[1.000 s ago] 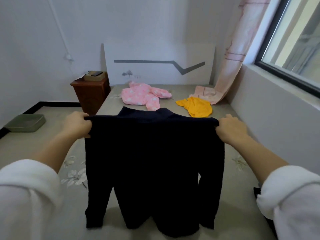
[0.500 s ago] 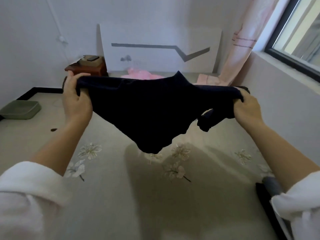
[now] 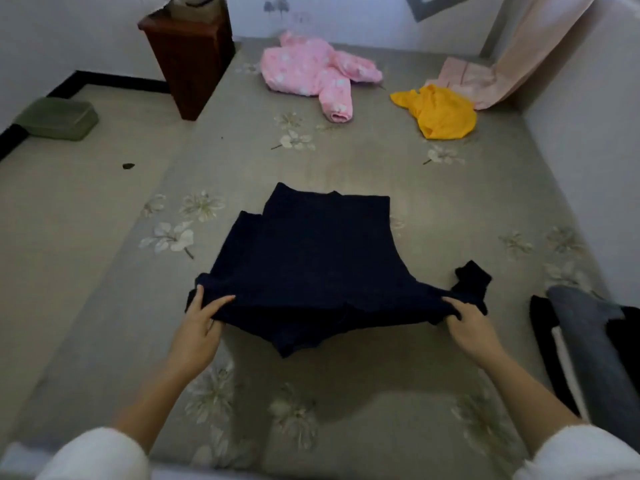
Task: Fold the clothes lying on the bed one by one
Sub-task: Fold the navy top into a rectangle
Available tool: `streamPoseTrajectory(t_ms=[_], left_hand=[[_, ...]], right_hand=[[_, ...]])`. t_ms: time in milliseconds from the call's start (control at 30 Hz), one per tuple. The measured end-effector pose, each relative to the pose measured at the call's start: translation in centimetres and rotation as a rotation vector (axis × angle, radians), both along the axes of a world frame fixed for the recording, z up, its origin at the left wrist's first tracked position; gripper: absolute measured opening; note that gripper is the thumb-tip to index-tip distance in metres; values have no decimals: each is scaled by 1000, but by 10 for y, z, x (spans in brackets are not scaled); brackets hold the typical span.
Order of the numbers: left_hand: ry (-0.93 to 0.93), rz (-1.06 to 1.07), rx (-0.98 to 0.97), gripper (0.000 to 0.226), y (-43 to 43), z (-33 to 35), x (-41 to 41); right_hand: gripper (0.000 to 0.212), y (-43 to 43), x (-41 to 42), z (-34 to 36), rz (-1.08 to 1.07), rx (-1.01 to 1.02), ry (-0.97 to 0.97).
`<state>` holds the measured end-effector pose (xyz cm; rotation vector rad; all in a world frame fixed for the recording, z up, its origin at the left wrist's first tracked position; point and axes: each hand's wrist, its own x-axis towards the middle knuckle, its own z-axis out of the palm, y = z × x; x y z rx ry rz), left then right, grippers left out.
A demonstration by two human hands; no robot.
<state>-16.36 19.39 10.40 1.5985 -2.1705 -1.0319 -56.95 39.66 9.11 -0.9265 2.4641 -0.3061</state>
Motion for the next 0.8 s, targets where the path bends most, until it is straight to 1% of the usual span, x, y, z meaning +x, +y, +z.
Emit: streamPoseTrajectory(t_ms=[100, 200, 333, 400, 467, 500, 533, 567, 600, 633, 667, 700, 733, 767, 800], left_hand=[[-126, -77, 202, 43, 24, -50, 19], [-207, -139, 331, 41, 46, -89, 31], [-306, -155, 337, 40, 70, -120, 38], [-371, -214, 340, 43, 80, -132, 44], [-457, -309, 333, 49, 88, -142, 50], [-482, -331, 317, 51, 90, -148, 51], [-480, -308, 312, 52, 92, -152, 50], [-448, -248, 301, 49, 95, -156, 47], [-406, -155, 264, 42, 99, -158, 43], [-364, -41, 209, 32, 104, -162, 40], [-349, 82, 190, 20, 110, -163, 35], [-332, 199, 223, 10, 116, -167, 30], [-332, 302, 316, 10, 122, -172, 25], [-312, 398, 467, 15, 127, -177, 20], [-274, 502, 673, 17, 133, -182, 15]], right_hand=[[48, 23, 27, -45, 61, 158, -7], [47, 46, 52, -83, 120, 253, -12], [47, 77, 73, -117, 143, 309, 25], [49, 90, 77, -128, 142, 356, 41], [51, 99, 81, -138, 133, 428, -16], [52, 101, 84, -143, 99, 446, -87], [51, 100, 90, -147, 37, 436, -163], [45, 99, 97, -151, -44, 389, -218], [31, 96, 106, -153, -114, 332, -241], [13, 93, 117, -157, -181, 275, -256], [6, 88, 131, -159, -231, 256, -284], [18, 84, 146, -165, -291, 229, -350], [26, 79, 161, -170, -354, 214, -474], [30, 76, 177, -179, -435, 187, -609], [32, 71, 191, -185, -504, 189, -708]])
